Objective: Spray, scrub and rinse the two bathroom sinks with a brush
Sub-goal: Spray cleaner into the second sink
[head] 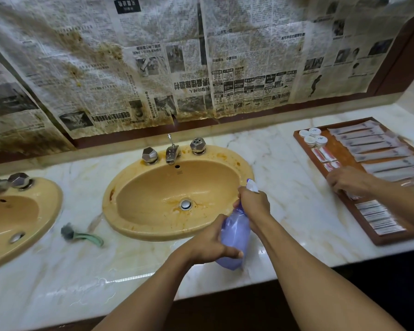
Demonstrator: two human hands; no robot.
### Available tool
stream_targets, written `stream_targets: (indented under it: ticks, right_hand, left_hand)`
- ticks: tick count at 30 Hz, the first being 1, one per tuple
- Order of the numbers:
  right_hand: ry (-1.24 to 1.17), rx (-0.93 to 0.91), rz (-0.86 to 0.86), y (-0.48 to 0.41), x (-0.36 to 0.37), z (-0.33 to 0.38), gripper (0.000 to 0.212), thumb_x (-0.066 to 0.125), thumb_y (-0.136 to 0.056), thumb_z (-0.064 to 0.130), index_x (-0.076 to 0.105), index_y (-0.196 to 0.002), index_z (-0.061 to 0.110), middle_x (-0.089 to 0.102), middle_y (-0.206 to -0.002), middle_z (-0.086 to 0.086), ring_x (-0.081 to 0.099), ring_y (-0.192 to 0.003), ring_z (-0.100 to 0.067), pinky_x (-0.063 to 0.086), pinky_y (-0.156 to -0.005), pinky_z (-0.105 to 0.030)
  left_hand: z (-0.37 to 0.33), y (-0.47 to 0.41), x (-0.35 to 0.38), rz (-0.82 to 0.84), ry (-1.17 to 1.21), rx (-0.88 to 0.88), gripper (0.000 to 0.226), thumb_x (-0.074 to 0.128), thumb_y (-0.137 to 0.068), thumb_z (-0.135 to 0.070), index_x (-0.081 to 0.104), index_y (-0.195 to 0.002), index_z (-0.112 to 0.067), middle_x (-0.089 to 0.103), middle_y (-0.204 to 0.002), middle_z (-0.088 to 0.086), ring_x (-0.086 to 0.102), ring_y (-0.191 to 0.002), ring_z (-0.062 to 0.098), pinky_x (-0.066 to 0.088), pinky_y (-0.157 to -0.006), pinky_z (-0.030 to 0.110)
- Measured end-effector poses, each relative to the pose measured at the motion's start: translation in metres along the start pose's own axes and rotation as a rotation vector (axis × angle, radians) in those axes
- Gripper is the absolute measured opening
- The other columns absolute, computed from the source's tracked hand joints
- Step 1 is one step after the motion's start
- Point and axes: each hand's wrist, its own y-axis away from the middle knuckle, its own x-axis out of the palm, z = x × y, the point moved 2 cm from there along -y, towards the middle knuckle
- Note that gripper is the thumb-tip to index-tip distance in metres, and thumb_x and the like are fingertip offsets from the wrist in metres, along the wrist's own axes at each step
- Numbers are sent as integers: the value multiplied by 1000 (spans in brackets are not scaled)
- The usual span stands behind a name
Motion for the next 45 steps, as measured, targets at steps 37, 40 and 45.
stream_targets:
  ticks: [37,40,45]
  right_hand:
    - [66,-86,225,-47,84,41,37,67,-89,45,63,-111,15,71,-70,-5,68,-71,-22,59,-91,-50]
    - [48,-103,269,-46,90,45,29,69,-94,41,61,-93,13,72,-85,-7,69,-80,-20,57,-91,-47]
    - [38,-27,242,-46,98,44,39,69,-76,48,65,-93,13,69,-66,-5,64,-64,-25,58,-86,-54]
  left_hand:
    - [20,-30,-71,-91,171,-48,58,88,-74,-32,50,-117,-33,63,-110,-9,63,-99,10,53,-83,28]
    - [24,-28,-80,-113,152,-40,66,88,-67,-39,51,-120,-34,61,-116,-6,62,-109,18,54,-94,41]
    - [27,-25,-78,-106,170,-49,60,89,-76,-27,49,-120,-29,61,-108,-11,63,-94,2,54,-77,24]
